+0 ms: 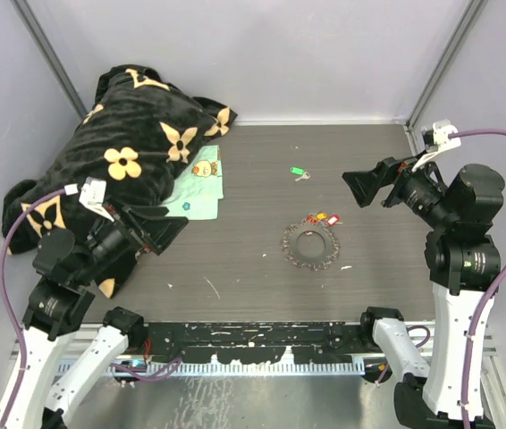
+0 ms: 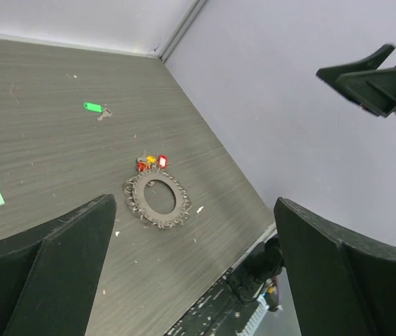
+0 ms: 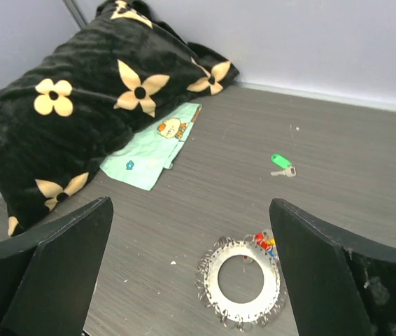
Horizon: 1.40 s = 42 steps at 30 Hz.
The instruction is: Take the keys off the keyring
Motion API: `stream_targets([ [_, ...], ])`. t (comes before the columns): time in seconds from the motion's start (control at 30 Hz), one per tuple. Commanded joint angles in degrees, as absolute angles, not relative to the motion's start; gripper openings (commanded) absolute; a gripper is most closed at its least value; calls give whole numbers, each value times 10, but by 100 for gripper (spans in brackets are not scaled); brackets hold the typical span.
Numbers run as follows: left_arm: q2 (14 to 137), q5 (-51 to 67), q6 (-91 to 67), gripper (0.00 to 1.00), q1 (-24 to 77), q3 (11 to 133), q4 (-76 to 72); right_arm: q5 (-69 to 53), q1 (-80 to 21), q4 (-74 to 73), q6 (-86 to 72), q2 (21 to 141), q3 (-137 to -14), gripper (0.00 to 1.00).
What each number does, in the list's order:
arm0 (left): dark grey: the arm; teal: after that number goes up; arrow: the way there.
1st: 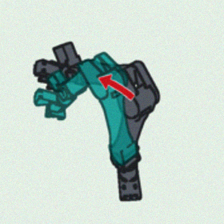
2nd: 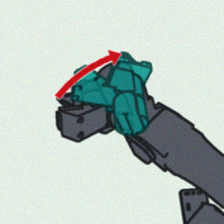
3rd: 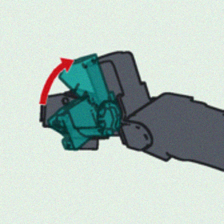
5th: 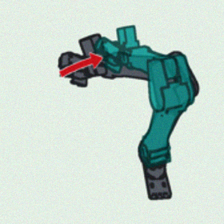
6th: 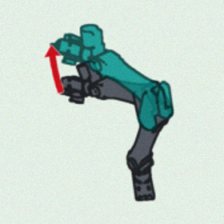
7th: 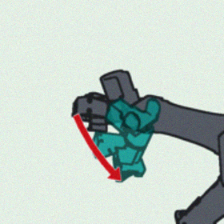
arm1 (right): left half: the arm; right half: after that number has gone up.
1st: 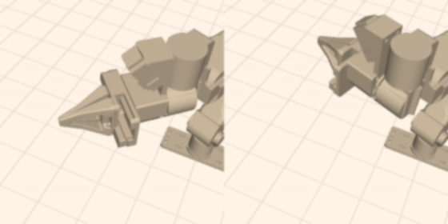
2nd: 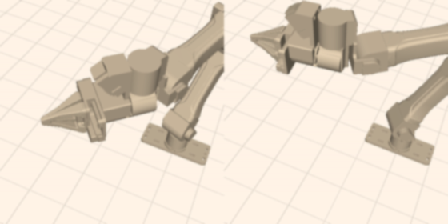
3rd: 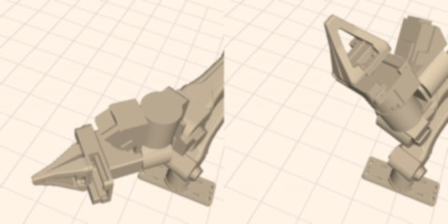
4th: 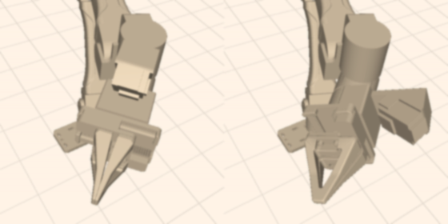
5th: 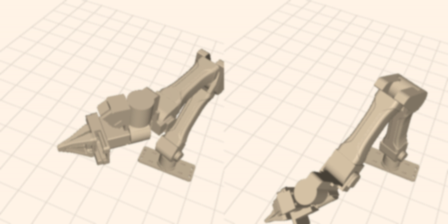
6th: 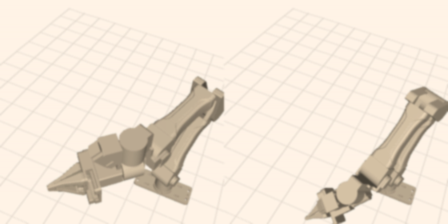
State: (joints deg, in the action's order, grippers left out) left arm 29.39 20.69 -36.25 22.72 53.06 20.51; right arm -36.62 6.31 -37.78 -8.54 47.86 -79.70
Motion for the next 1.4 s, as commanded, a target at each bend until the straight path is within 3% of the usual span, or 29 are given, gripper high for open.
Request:
stream_targets([
  [0.0, 245, 241, -440, 98, 191, 500, 202, -331, 67, -374, -98, 458, -775, 100],
  [0.33, 147, 263, -518, 98, 150, 423, 198, -316, 73, -359, -81, 435, -708, 100],
  [0.7, 220, 373, -527, 98, 151, 390, 144, -501, 76, -383, 164, 480, -614, 100],
  [0.8, 268, 355, -499, 98, 206, 379, 106, -498, 76, -394, 199, 526, -612, 100],
  [1.03, 416, 156, -381, 98, 494, 353, -6, -497, 77, -375, 221, 616, -591, 100],
  [1.23, 469, 118, -451, 98, 517, 261, -170, -498, 77, -329, 229, 695, -549, 100],
  [1.37, 495, 95, -467, 98, 517, 256, -183, -483, 71, -337, 245, 757, -572, 100],
])
